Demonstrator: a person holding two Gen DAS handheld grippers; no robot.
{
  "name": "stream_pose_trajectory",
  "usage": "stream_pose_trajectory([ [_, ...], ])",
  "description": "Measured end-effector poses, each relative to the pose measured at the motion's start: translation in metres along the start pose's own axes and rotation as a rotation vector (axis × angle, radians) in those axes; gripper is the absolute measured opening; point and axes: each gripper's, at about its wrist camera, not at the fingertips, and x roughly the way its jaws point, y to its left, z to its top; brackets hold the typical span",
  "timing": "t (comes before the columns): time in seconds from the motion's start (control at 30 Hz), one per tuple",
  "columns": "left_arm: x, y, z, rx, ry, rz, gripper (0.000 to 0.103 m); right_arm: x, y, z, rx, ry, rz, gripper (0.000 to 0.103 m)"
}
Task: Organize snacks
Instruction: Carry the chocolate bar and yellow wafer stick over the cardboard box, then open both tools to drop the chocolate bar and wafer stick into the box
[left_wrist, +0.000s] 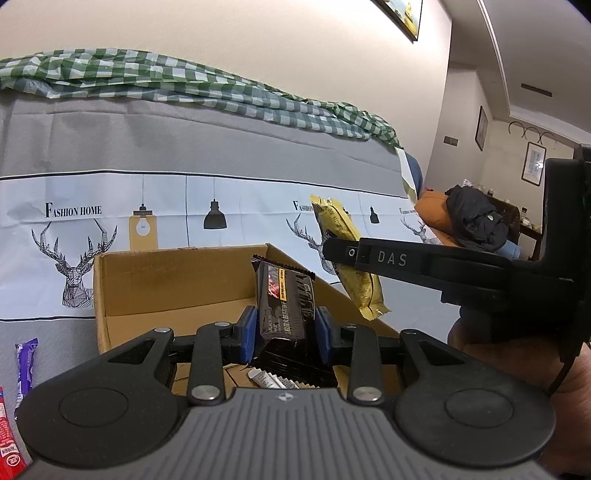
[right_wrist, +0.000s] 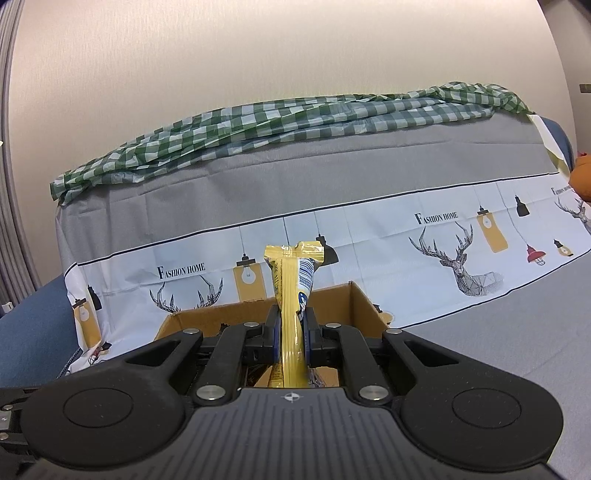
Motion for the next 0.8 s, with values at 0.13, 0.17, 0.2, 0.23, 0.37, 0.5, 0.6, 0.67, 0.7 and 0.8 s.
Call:
stream_pose_trajectory([
  [0.13, 0.003, 0.001, 0.0, -0.008, 0.031, -0.031, 0.04, 0.0, 0.001, 0.0, 0.004, 0.004, 0.002, 0.013],
  [0.17, 0.004, 0.001, -0.001, -0.004, 0.035, -0.024, 0.041, 0.001, 0.001, 0.0, 0.005, 0.007, -0.009, 0.014],
  [0.2, 0.003, 0.0, -0.001, 0.007, 0.031, -0.015, 0.043, 0.001, 0.001, 0.0, 0.006, 0.008, -0.023, 0.025],
  [0.23, 0.003, -0.001, -0.001, 0.017, 0.029, -0.009, 0.043, 0.001, 0.001, 0.0, 0.009, 0.008, -0.035, 0.041],
  [0.37, -0.003, 0.005, -0.001, 0.015, 0.021, 0.017, 0.043, 0.001, 0.001, 0.002, 0.027, -0.001, -0.052, 0.051],
  [0.5, -0.012, 0.013, -0.001, 0.008, 0.008, 0.047, 0.043, 0.001, 0.003, 0.001, 0.025, 0.003, -0.052, 0.053],
  [0.6, -0.023, 0.017, -0.003, 0.019, 0.0, 0.061, 0.042, 0.001, 0.008, 0.0, 0.019, 0.003, -0.046, 0.053],
  [0.67, -0.032, 0.019, -0.005, 0.021, 0.002, 0.071, 0.042, 0.002, 0.013, -0.001, 0.016, 0.004, -0.04, 0.053],
  [0.7, -0.037, 0.02, -0.006, 0.021, 0.004, 0.069, 0.042, 0.002, 0.016, -0.002, 0.013, 0.004, -0.038, 0.053],
  [0.8, -0.054, 0.022, -0.009, 0.038, 0.018, 0.048, 0.04, 0.002, 0.025, -0.004, 0.012, 0.002, -0.026, 0.053],
])
